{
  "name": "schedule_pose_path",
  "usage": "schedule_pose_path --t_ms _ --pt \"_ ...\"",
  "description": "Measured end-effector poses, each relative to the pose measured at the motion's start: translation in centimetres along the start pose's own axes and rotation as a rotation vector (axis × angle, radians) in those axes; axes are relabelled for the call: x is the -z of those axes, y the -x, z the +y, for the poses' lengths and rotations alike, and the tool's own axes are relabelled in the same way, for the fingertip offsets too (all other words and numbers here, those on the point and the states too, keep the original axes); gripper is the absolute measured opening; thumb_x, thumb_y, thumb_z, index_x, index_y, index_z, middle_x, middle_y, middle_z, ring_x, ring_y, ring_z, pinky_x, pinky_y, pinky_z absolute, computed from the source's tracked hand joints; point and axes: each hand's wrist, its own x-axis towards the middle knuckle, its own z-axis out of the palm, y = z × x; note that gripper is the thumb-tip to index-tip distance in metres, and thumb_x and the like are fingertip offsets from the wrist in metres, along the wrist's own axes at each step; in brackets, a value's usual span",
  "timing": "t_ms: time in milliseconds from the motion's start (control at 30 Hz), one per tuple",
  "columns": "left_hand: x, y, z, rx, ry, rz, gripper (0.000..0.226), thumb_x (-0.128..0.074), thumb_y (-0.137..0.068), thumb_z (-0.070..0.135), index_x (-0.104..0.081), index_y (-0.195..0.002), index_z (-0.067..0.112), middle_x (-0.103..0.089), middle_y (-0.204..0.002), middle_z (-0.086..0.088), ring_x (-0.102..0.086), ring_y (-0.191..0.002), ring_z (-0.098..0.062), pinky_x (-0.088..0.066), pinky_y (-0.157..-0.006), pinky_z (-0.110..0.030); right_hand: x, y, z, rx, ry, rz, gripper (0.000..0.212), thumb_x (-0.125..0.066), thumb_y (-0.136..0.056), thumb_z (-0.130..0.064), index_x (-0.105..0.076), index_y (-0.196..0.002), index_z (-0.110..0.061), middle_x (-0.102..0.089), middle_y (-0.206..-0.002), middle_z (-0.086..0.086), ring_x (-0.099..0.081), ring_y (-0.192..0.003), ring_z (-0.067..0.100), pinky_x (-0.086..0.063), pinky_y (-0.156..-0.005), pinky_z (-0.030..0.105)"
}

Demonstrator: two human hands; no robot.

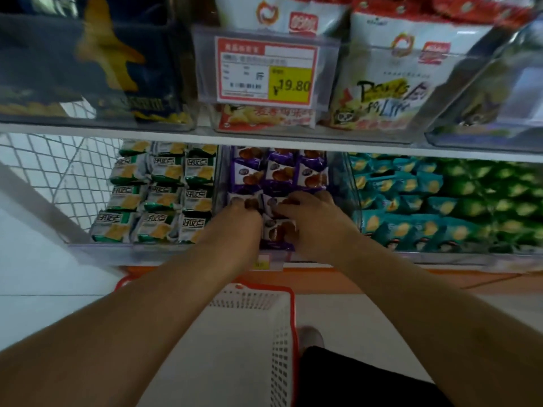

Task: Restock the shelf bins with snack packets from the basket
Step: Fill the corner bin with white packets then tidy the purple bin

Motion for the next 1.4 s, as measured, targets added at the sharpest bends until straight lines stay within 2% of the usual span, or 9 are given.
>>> schedule_pose_path --t_ms 100,233,333,433,567,800,1000,1167,1400 --pt "0.3 0.0 0.5 0.040 -0.035 -0.031 0.029 -0.064 -0.090 -0.002 -0.064 -0.119 0.004 -0.048 -0.130 -0.019 -0.057 -0.111 -0.037 -0.053 -0.090 -0.044 0.8 0.6 0.6 -0.008 0.016 -0.018 0.067 -0.068 -0.091 -0.039 -0.040 -0.151 -0.051 -0.040 -0.155 -0.007 -0.034 -0.139 0.036 -0.042 -0.113 0.052" --pt "-0.2 -0.5 1.6 0.071 0.017 0.009 0.070 -0.070 -0.090 0.007 -0.037 -0.151 0.004 -0.036 -0.148 -0.021 -0.044 -0.133 -0.041 -0.049 -0.103 -0.048 0.4 0.9 1.5 0.011 -0.141 0.040 0.069 -0.067 -0.085 -0.030 -0.048 -0.149 -0.044 -0.038 -0.156 -0.004 -0.036 -0.144 0.033 -0.041 -0.116 0.050" --pt "-0.7 -1.6 1.2 -0.005 0.080 0.191 0.072 -0.068 -0.090 0.012 -0.033 -0.153 0.007 -0.027 -0.157 -0.018 -0.035 -0.142 -0.038 -0.044 -0.110 -0.046 0.5 -0.5 1.8 -0.060 -0.226 0.154 0.075 -0.061 -0.089 -0.024 -0.035 -0.159 -0.027 -0.026 -0.166 0.004 -0.019 -0.155 0.033 -0.035 -0.121 0.051" --pt "-1.5 -3.7 0.5 -0.079 0.192 0.205 0.072 -0.054 -0.102 0.028 -0.019 -0.162 0.009 -0.011 -0.168 -0.014 -0.011 -0.156 -0.034 -0.028 -0.123 -0.051 0.7 -2.9 1.7 -0.199 -0.324 0.083 0.080 -0.048 -0.099 -0.038 -0.007 -0.166 -0.026 0.001 -0.174 0.005 0.006 -0.160 0.033 -0.014 -0.129 0.052" --pt "-2.1 -6.4 0.1 0.032 0.229 0.030 0.076 -0.027 -0.109 0.054 0.003 -0.165 0.013 0.013 -0.172 -0.011 0.015 -0.158 -0.029 -0.003 -0.127 -0.047 -0.5 -5.1 1.6 -0.154 -0.207 -0.031 0.075 -0.027 -0.097 -0.060 -0.002 -0.165 -0.037 0.009 -0.174 0.003 0.013 -0.160 0.031 -0.007 -0.128 0.055" --pt "-2.4 -7.7 0.3 0.035 0.204 0.264 0.068 -0.049 -0.102 0.042 -0.026 -0.157 0.008 -0.017 -0.164 -0.022 -0.016 -0.152 -0.041 -0.024 -0.122 -0.056 1.2 -5.6 1.4 -0.184 -0.274 0.169 0.067 -0.049 -0.098 -0.039 -0.028 -0.161 -0.030 -0.004 -0.172 0.010 0.005 -0.159 0.033 -0.013 -0.129 0.052" --pt "-1.8 -11.5 0.1 0.038 0.212 0.191 0.067 -0.029 -0.109 0.049 0.000 -0.166 0.028 0.012 -0.173 -0.003 0.015 -0.158 -0.027 0.003 -0.128 -0.047 1.6 -9.0 1.9 -0.269 -0.299 0.076 0.069 -0.043 -0.100 -0.049 -0.010 -0.161 -0.054 0.013 -0.174 0.001 0.017 -0.158 0.034 -0.001 -0.128 0.055" --pt "-2.2 -13.2 -0.4 0.131 0.159 0.140 0.068 -0.021 -0.109 0.052 0.002 -0.166 0.023 0.019 -0.171 -0.004 0.017 -0.158 -0.029 0.002 -0.129 -0.047 1.5 -9.2 1.5 -0.265 -0.185 0.060 0.063 -0.031 -0.102 -0.059 -0.010 -0.161 -0.052 0.012 -0.174 0.005 0.015 -0.157 0.041 0.001 -0.128 0.057" --pt "-2.6 -13.9 -0.8 0.094 0.222 0.181 0.075 -0.022 -0.105 0.058 0.003 -0.165 0.022 0.011 -0.173 -0.006 0.013 -0.158 -0.029 0.000 -0.129 -0.049 1.5 -10.4 2.3 -0.138 -0.212 0.023 0.072 -0.046 -0.095 -0.049 -0.014 -0.160 -0.054 0.000 -0.174 -0.004 0.009 -0.157 0.042 -0.006 -0.126 0.062"
